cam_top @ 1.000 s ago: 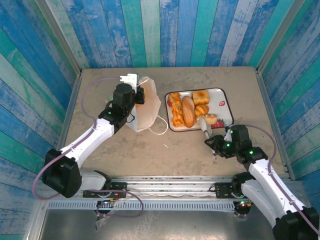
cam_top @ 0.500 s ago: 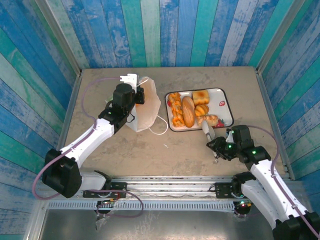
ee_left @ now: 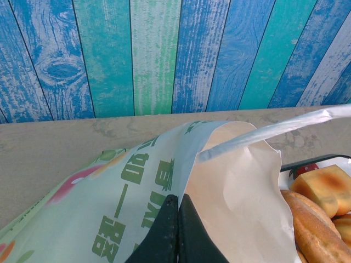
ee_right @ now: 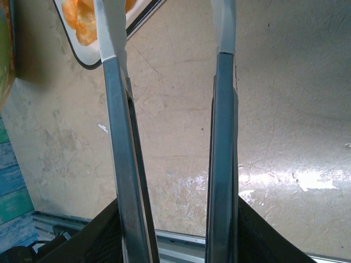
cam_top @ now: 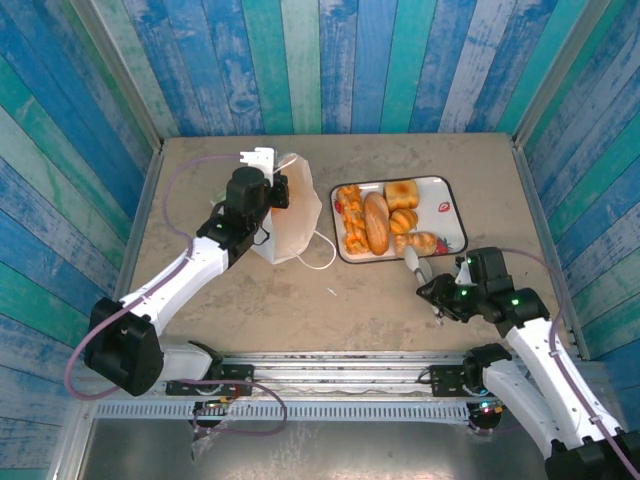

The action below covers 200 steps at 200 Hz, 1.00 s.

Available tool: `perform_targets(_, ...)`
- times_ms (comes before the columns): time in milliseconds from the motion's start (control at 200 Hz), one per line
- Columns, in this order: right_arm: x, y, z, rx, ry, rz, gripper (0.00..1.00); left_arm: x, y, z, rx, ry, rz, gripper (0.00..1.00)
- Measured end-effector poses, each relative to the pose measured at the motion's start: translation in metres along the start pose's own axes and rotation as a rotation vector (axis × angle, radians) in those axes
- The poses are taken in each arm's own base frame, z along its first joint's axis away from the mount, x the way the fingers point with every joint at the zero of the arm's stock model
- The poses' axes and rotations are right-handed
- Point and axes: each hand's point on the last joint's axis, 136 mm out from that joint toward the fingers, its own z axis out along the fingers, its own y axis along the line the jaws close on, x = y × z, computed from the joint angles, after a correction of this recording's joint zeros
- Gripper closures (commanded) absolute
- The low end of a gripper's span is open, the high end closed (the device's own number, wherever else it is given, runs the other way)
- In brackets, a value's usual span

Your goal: Take the fake bread out of the paper bag

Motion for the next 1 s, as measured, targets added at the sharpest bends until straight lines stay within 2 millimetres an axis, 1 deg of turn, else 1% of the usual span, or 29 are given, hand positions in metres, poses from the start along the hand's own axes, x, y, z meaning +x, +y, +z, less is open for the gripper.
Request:
perform_targets(135,0.001,-0.004,-0.002,0.029,0.009,-0.006,0.64,0.0,0.0,0.0,0.0,0.0,0.0,1.0)
perform_targets(416,-0.003,-0.01,-0.005,0.089,0.005,-0.02,0.71,0.0,0.0,0.0,0.0,0.0,0.0,1.0)
perform_targets(596,-0.009,-0.014,-0.002,0.128,-0.003,-0.041,0.71,0.0,0.0,0.0,0.0,0.0,0.0,1.0)
perform_targets(766,-0.018,-0.011,-0.001,0.14,-0.018,-0.062,0.72,0.0,0.0,0.0,0.0,0.0,0.0,1.0)
perform_targets(1002,-0.024,-0.009,0.006,0.142,-0.016,-0.068,0.71,0.0,0.0,0.0,0.0,0.0,0.0,1.0)
